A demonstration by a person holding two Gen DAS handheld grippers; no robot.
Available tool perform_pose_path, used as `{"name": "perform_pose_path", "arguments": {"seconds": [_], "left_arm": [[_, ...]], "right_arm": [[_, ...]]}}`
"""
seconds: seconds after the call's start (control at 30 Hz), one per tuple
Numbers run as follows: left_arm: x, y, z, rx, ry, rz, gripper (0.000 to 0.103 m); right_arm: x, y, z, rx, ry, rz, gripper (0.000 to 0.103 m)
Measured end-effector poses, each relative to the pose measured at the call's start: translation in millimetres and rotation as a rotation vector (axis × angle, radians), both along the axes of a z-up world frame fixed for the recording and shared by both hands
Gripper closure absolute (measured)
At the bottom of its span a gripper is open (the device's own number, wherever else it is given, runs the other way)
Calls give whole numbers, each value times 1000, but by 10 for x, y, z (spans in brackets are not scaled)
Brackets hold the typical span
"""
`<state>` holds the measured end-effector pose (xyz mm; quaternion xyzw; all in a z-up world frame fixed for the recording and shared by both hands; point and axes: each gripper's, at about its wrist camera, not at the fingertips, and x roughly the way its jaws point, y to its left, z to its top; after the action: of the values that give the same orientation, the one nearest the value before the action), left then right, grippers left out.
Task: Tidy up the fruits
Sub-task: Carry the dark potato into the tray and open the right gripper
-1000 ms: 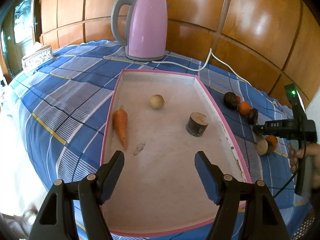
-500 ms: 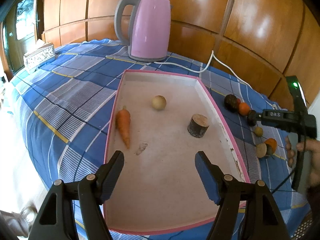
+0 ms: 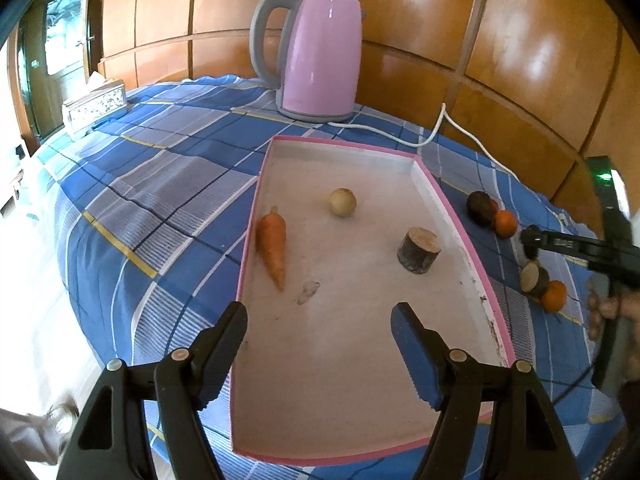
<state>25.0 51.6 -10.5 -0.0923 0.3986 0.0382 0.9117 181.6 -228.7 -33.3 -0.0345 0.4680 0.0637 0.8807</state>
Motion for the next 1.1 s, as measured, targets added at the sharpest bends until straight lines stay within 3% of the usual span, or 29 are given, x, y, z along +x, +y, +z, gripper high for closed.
{"name": "perform_pose_path", "arguments": {"seconds": [0.23, 0.4, 0.7, 0.9, 1.1], "left_arm": [[-47, 13, 67, 13, -31, 27, 21], [-65, 46, 101, 13, -44, 49, 20], [-64, 78, 103, 21, -47, 67, 20], [-53, 96, 84, 21, -44, 67, 20], [-55, 145, 85, 15, -53, 86, 20]], "right_arm": [[-286, 5, 282, 61, -92, 8, 61], [-461, 326, 443, 136, -120, 119, 61], [-530, 1094, 434, 195, -64, 287, 61], [-389, 1364, 371, 246, -20, 298, 60], [-393, 1359, 333, 293, -2, 283, 60]]}}
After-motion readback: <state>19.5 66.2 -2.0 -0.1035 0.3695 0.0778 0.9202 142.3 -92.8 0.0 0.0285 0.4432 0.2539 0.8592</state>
